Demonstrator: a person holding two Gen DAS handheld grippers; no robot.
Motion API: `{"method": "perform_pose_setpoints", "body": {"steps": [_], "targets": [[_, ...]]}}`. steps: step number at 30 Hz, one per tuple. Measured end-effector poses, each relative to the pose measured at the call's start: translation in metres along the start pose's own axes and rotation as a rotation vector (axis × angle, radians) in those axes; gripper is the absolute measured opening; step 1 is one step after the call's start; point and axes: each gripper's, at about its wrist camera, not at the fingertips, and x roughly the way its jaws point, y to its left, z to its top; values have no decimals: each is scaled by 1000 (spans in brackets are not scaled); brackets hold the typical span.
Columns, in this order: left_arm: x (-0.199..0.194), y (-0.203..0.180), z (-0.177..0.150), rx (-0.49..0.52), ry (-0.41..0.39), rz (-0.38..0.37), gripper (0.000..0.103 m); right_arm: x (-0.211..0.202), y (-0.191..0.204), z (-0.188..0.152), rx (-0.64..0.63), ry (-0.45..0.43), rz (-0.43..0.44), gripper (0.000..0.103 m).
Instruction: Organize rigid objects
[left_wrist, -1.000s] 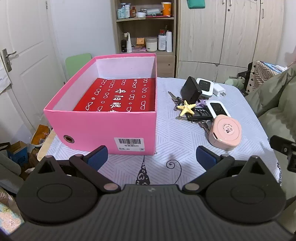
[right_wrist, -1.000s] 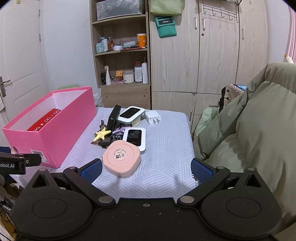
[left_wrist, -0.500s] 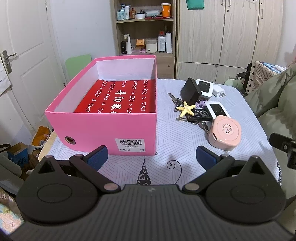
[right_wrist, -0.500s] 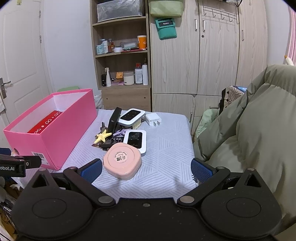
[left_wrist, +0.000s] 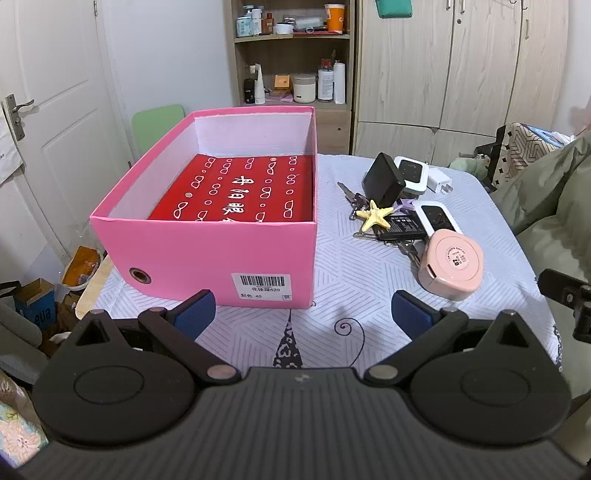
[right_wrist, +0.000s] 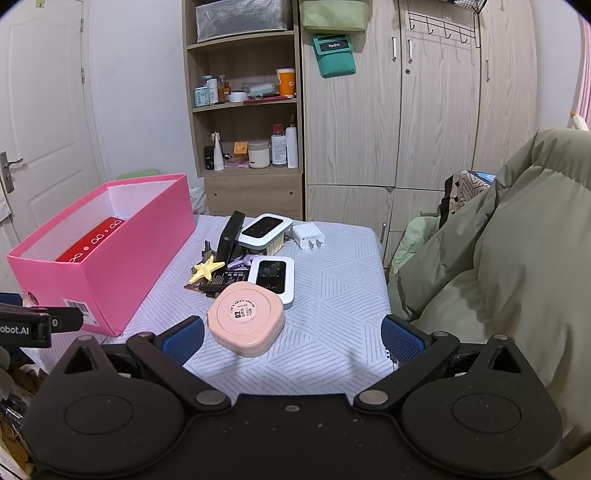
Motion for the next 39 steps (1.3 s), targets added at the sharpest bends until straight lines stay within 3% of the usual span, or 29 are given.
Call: {"method": "perform_pose_setpoints", "body": {"steps": [16, 19, 22, 29, 35, 39], "targets": [[-4, 0, 1, 6, -10, 9, 102, 4, -1, -2, 2, 2, 8, 103], [-9, 2, 7, 14, 6, -17, 101, 3, -6, -1, 32, -18, 87, 103], [-24, -8, 13, 127, -77, 73, 101, 2, -9, 2, 32, -68, 179, 103], [-36, -8, 36, 275, -44, -24, 101, 3, -21, 12, 3, -208, 285, 103], [-24, 14, 67, 305, 47, -112, 101, 19, -26, 27, -54, -164, 360, 103], [-7, 37, 83, 344, 78, -77, 100, 37, -18, 26, -140, -95, 378, 103]]}}
